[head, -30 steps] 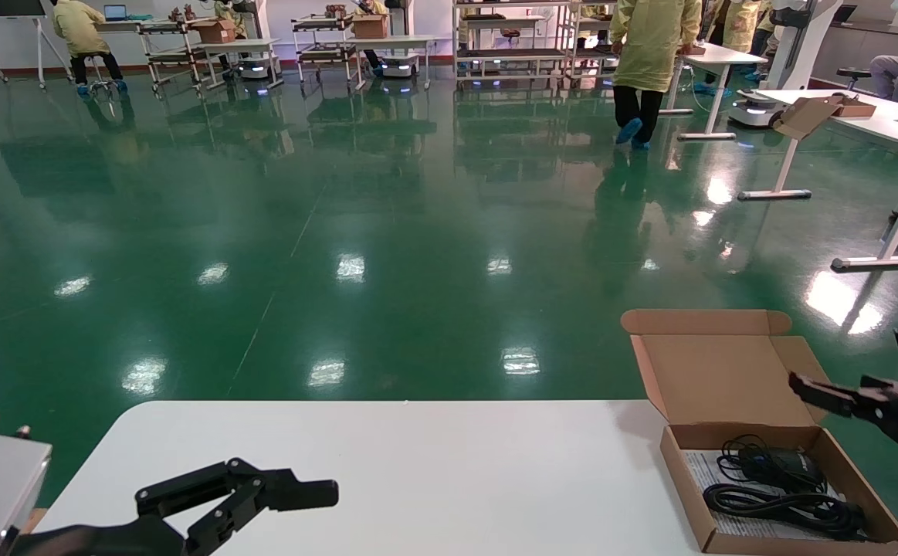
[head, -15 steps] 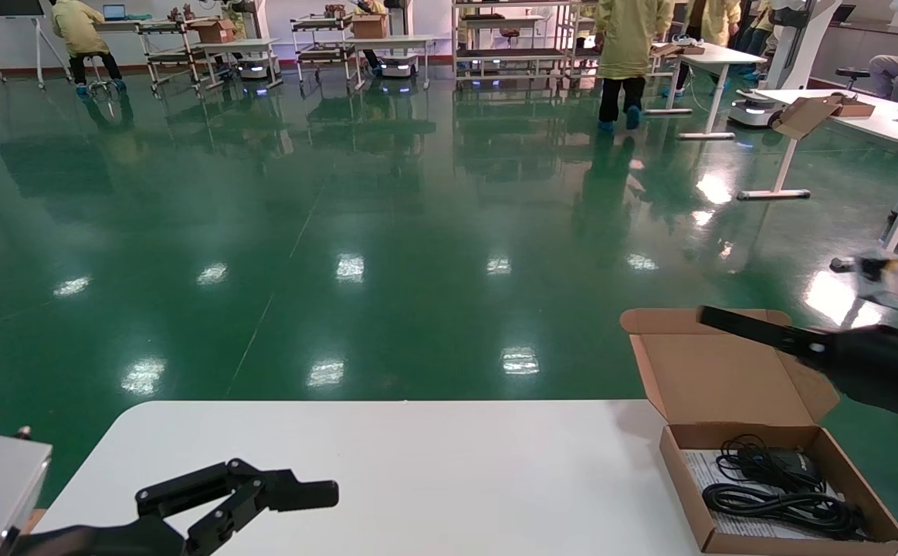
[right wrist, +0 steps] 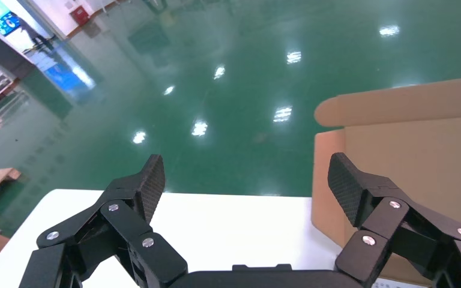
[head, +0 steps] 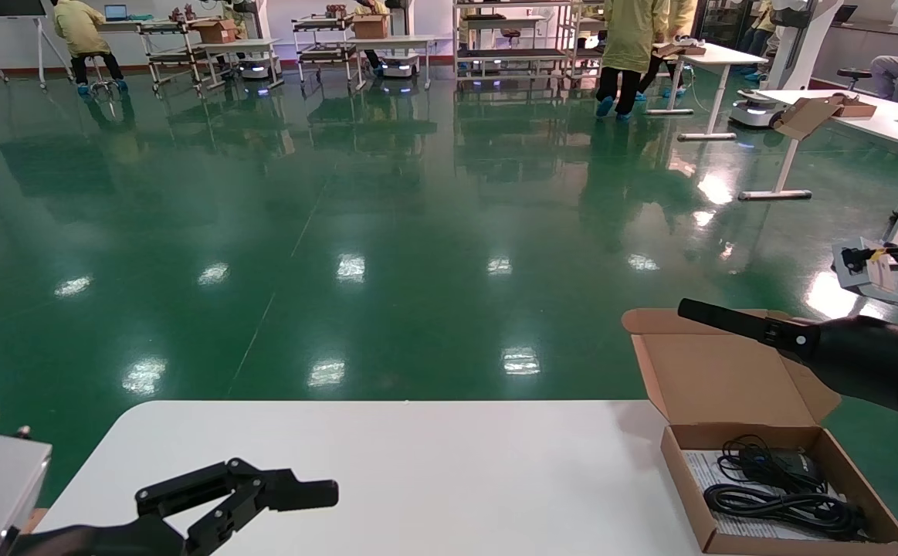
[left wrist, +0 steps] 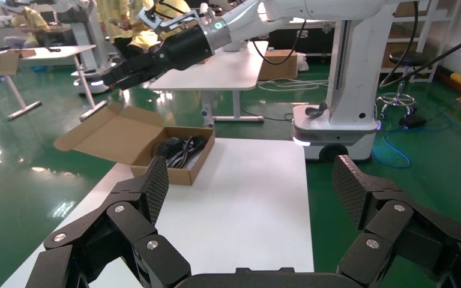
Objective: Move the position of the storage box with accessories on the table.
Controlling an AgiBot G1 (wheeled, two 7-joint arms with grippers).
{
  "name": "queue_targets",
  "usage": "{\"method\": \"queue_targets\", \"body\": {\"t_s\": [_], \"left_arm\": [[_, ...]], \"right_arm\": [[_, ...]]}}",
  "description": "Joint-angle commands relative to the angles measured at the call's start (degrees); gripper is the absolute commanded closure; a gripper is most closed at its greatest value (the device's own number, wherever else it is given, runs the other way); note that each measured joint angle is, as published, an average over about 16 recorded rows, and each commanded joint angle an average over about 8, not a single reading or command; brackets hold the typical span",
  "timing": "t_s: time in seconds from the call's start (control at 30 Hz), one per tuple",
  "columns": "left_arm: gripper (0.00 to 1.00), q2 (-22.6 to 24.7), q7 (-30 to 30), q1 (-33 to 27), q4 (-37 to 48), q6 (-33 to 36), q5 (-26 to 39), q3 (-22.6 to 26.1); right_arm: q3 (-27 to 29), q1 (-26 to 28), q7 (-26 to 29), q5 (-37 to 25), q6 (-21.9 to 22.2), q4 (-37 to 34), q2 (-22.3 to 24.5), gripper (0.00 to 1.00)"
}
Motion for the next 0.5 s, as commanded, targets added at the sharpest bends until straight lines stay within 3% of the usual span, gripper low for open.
{"method": "queue_targets", "body": {"t_s": [0.03,0.5], "left_arm": [[0.0,0.0,0.0,0.0,0.0,0.0,0.0,0.0],[0.0,0.0,0.0,0.0,0.01,0.0,0.0,0.0]], "right_arm": [[0.04,-0.16,-0.12,0.01,0.18,0.13,0.04,0.0],[4.88,-8.9,-3.14,3.61,-5.21,16.1,4.17,0.0]]}}
